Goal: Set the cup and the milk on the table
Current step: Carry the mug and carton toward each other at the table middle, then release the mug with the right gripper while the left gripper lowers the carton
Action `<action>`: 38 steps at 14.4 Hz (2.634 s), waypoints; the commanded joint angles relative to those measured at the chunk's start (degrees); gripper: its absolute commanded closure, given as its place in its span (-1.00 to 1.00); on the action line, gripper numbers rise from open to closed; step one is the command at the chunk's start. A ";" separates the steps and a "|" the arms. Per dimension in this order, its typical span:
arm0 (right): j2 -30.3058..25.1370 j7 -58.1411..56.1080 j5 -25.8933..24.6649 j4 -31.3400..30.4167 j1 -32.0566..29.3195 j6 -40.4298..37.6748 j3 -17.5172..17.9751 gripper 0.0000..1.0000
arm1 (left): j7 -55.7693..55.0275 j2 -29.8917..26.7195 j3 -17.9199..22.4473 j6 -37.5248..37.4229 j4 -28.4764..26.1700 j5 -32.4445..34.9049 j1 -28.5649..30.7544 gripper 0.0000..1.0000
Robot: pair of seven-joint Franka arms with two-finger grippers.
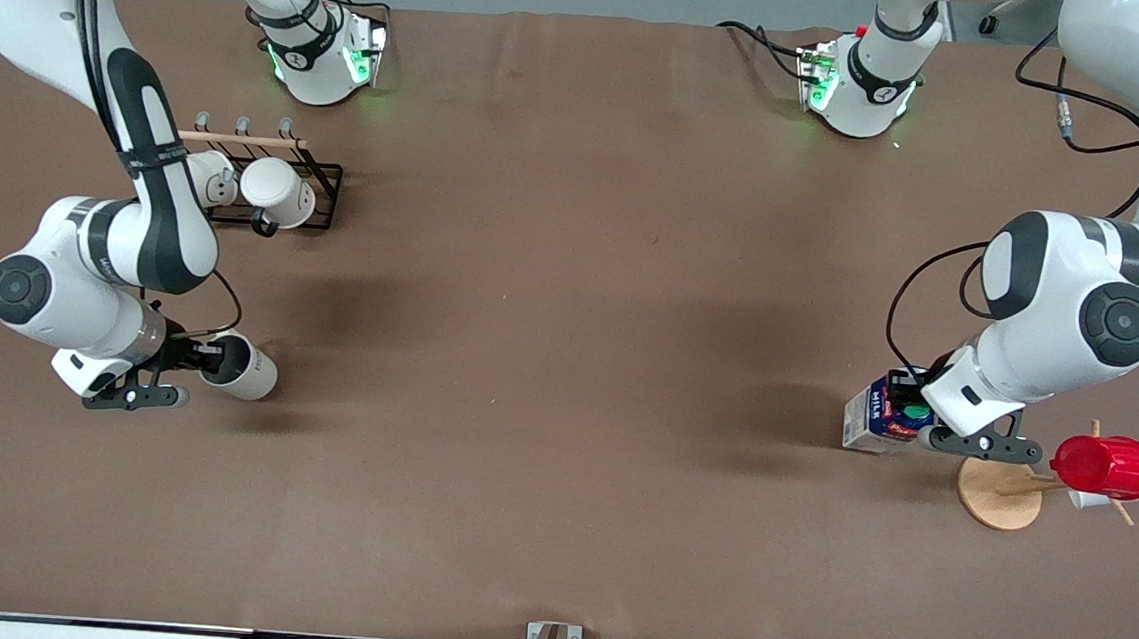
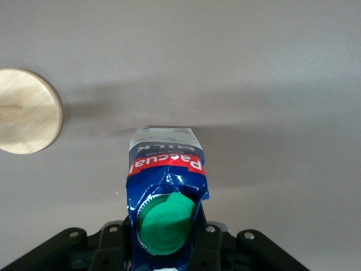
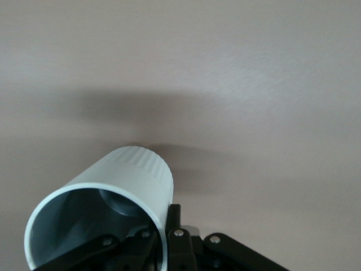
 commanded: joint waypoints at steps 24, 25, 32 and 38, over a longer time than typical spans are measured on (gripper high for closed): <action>18.17 76.74 -12.08 24.22 28.01 -1.08 17.30 0.46 | -35.93 7.61 -11.61 -6.21 12.54 -0.21 -10.95 0.33; 18.17 76.74 -12.17 24.22 28.01 -1.17 17.30 0.21 | -37.51 8.58 -11.61 -6.21 13.60 -0.21 -12.09 0.33; 6.96 72.98 -15.66 24.22 22.04 -14.75 17.12 -1.00 | -45.95 13.95 -11.61 -2.35 17.65 -0.12 -18.69 0.33; -8.96 53.75 -17.53 24.05 5.36 -28.31 17.47 -1.00 | -47.98 16.23 -11.61 2.75 17.83 -0.04 -21.60 0.32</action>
